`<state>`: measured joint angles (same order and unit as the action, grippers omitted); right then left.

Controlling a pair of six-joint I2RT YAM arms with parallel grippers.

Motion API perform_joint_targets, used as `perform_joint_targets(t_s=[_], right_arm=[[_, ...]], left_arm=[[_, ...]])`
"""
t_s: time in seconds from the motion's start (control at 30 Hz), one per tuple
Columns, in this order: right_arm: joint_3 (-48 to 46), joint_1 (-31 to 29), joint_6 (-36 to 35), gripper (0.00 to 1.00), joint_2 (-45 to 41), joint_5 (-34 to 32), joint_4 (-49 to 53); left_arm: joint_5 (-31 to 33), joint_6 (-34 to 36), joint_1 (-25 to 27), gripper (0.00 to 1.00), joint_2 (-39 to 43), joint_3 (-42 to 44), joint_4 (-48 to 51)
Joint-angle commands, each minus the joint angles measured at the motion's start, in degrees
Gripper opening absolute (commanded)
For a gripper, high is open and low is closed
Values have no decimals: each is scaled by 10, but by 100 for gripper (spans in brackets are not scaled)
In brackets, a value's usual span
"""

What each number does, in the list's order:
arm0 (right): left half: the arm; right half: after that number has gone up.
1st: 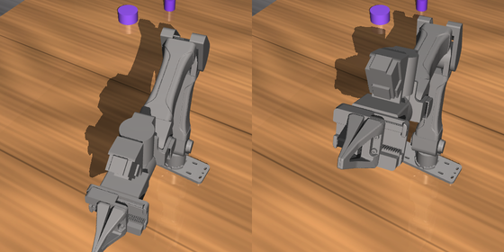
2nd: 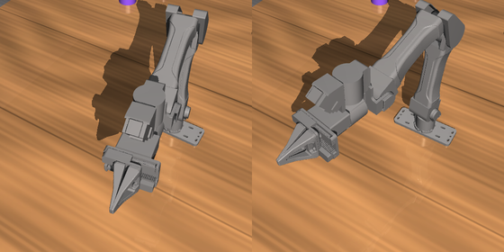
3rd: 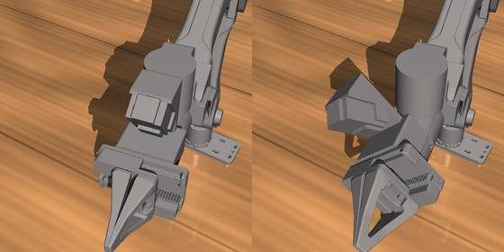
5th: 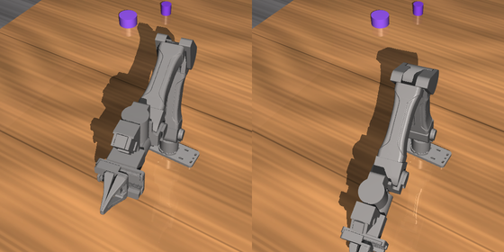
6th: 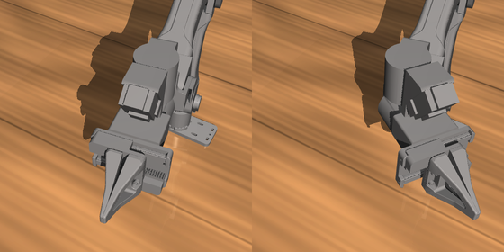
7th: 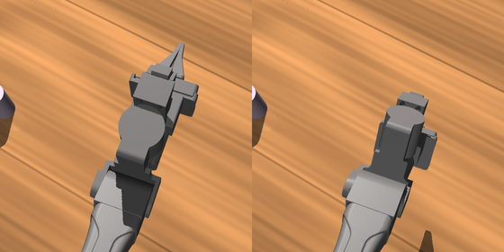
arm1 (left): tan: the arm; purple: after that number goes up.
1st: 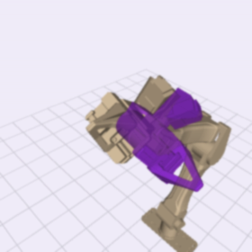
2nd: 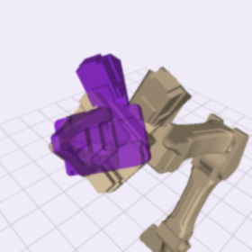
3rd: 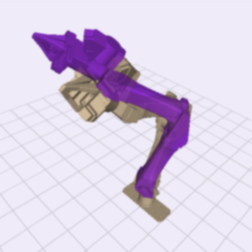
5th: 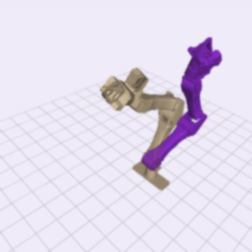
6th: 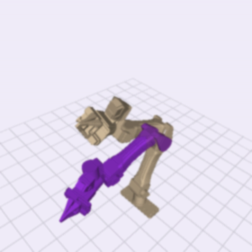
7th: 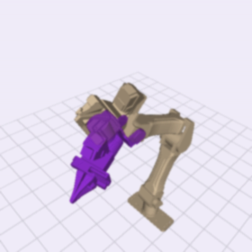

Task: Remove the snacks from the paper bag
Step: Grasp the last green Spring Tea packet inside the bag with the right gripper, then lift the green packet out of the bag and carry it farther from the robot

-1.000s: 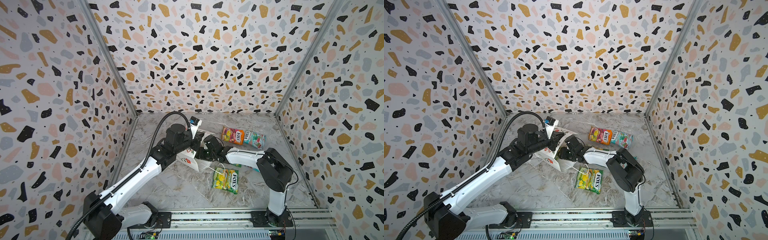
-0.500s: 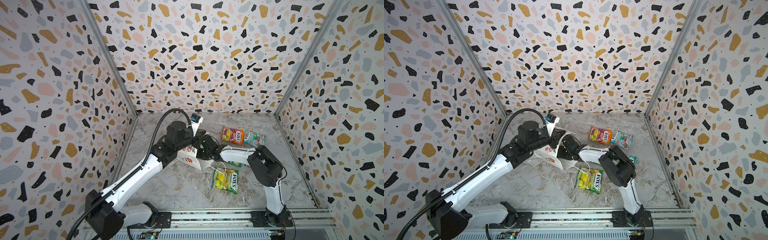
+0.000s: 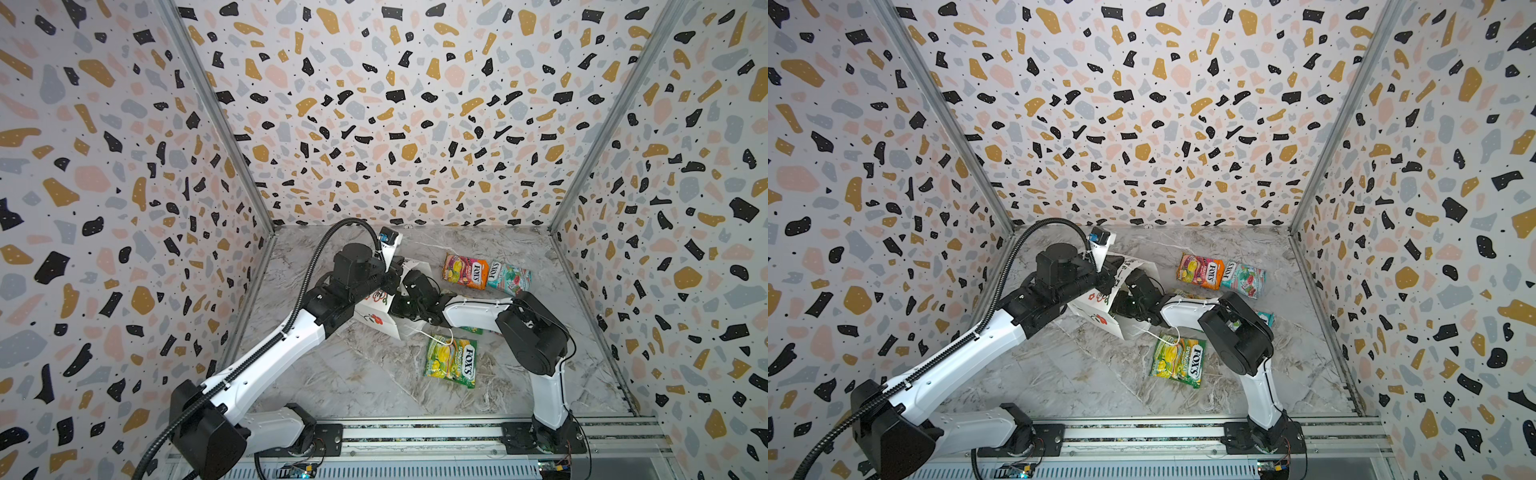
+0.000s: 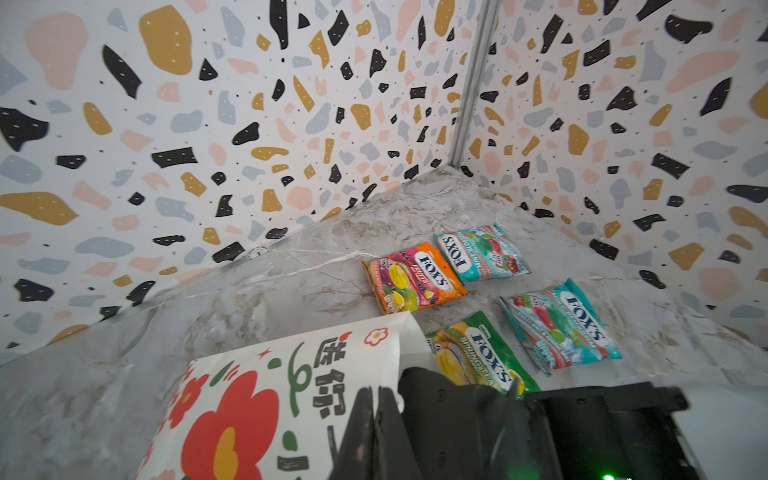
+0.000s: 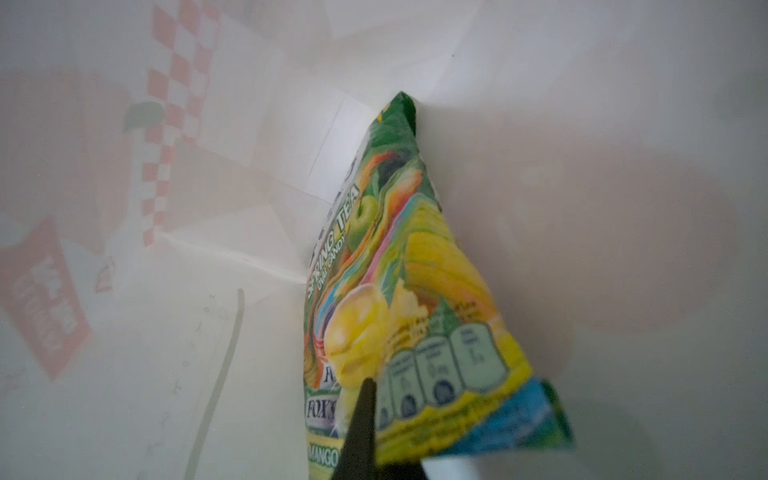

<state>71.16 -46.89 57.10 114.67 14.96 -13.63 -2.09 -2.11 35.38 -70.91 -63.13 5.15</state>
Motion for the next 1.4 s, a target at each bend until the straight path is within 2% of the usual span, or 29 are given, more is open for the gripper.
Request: perform_joint_targets(t_s=[0.0, 0.43, 0.57, 0.93, 1.37], right_arm=[[-5, 1, -30, 0, -54, 4, -15], [-4, 1, -88, 0, -114, -1, 46], [6, 2, -107, 0, -122, 22, 68], [11, 2, -151, 0, -177, 31, 120], [62, 2, -218, 0, -247, 27, 204]], left_arm=[[72, 27, 1, 0, 12, 21, -36], [152, 1, 0, 0, 40, 59, -56], [185, 0, 0, 0, 59, 79, -68], [197, -8, 0, 0, 66, 87, -68], [225, 1, 0, 0, 72, 88, -62]])
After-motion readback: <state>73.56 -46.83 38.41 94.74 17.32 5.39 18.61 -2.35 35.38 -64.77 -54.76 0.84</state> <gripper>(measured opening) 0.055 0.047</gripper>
